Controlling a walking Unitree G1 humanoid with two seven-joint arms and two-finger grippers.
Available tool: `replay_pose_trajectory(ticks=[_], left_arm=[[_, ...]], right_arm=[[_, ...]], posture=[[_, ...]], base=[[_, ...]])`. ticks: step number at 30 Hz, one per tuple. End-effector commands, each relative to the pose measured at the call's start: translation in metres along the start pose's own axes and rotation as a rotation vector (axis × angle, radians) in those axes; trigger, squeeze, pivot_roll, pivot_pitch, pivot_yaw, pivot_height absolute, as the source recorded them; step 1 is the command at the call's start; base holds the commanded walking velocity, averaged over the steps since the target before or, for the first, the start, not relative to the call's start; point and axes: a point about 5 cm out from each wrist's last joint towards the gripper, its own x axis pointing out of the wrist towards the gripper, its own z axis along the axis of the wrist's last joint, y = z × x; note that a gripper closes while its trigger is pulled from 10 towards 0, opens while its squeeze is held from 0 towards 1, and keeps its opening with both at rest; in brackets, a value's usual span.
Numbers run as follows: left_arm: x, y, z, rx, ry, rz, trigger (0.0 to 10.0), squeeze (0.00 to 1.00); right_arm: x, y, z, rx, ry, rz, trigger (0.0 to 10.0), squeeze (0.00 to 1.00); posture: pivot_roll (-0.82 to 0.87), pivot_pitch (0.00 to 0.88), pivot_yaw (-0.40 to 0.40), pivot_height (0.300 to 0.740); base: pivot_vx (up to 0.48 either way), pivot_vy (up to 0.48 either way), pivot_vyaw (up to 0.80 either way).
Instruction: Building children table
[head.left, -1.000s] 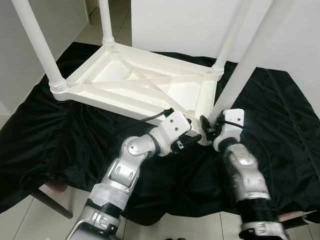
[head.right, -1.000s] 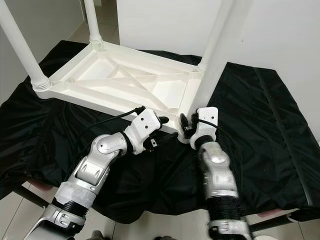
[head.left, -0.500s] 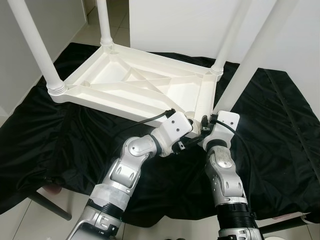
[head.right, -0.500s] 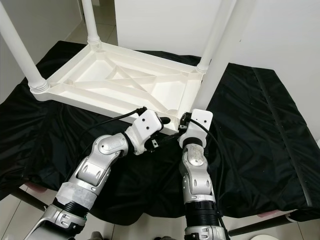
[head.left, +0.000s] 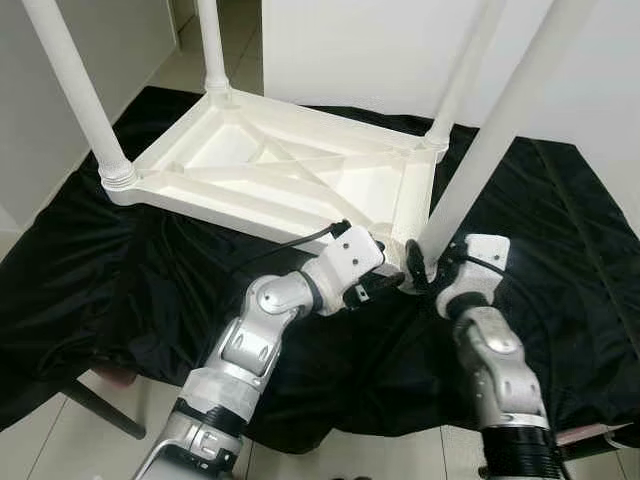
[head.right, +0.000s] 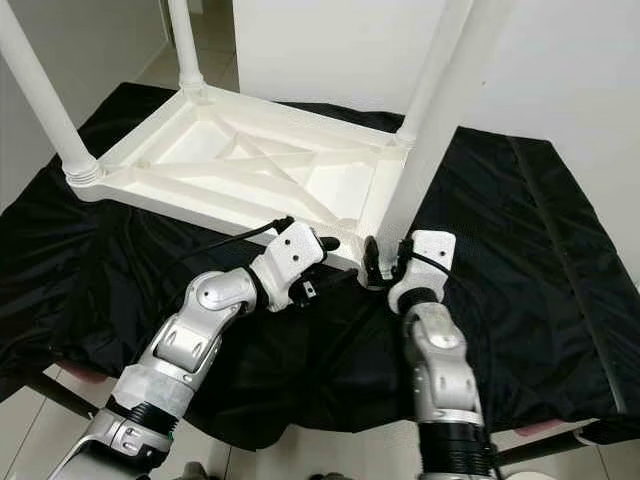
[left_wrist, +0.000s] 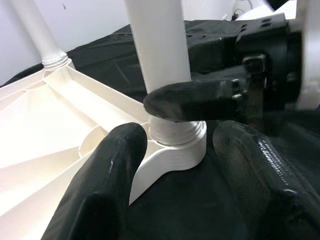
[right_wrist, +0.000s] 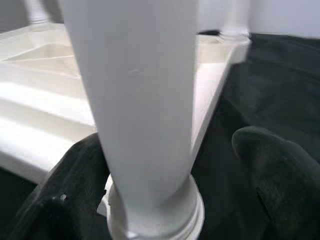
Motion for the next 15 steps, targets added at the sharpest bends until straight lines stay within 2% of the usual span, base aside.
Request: replay_pose_trajectory(ticks=[1,3,4,6,9,11,12,15], left_arm=[[0.002,0.003,-0.001,0.009,0.006,0.100,10.0,0.00],[0.003,0.002,0.000,0.012,0.002,0.093,10.0,0.00],[0.003,0.002,0.000,0.012,0.002,0.093,10.0,0.00],[0.004,0.002,0.001,0.016,0.000,0.087,10.0,0.00],[0.004,0.002,0.001,0.016,0.000,0.087,10.0,0.00],[0.004,0.004,0.001,0.020,0.001,0.086,10.0,0.00],[0.004,0.004,0.001,0.020,0.001,0.086,10.0,0.00],[0.003,0.005,0.001,0.024,0.003,0.086,10.0,0.00]], right_arm=[[-0.003,-0.006,0.001,-0.010,-0.013,0.044,10.0,0.00],[0.000,-0.010,0.002,-0.052,-0.003,0.144,10.0,0.00],[0.000,-0.010,0.002,-0.052,-0.003,0.144,10.0,0.00],[0.007,-0.010,0.002,-0.082,0.012,0.262,10.0,0.00],[0.007,-0.010,0.002,-0.082,0.012,0.262,10.0,0.00],[0.018,-0.005,0.000,-0.101,0.045,0.380,10.0,0.00],[0.018,-0.005,0.000,-0.101,0.045,0.380,10.0,0.00],[0.033,0.003,-0.002,-0.104,0.092,0.489,10.0,0.00]], posture=[[-0.03,0.049,-0.037,0.740],[-0.03,0.046,-0.023,0.740],[-0.03,0.046,-0.023,0.740],[-0.03,0.045,-0.019,0.740],[-0.03,0.045,-0.019,0.740],[-0.03,0.048,-0.012,0.740],[-0.03,0.048,-0.012,0.740],[-0.02,0.053,-0.011,0.740]], base=[[0.000,0.000,0.00],[0.000,0.000,0.00],[0.000,0.000,0.00],[0.000,0.000,0.00],[0.000,0.000,0.00],[0.000,0.000,0.00],[0.000,0.000,0.00],[0.000,0.000,0.00]])
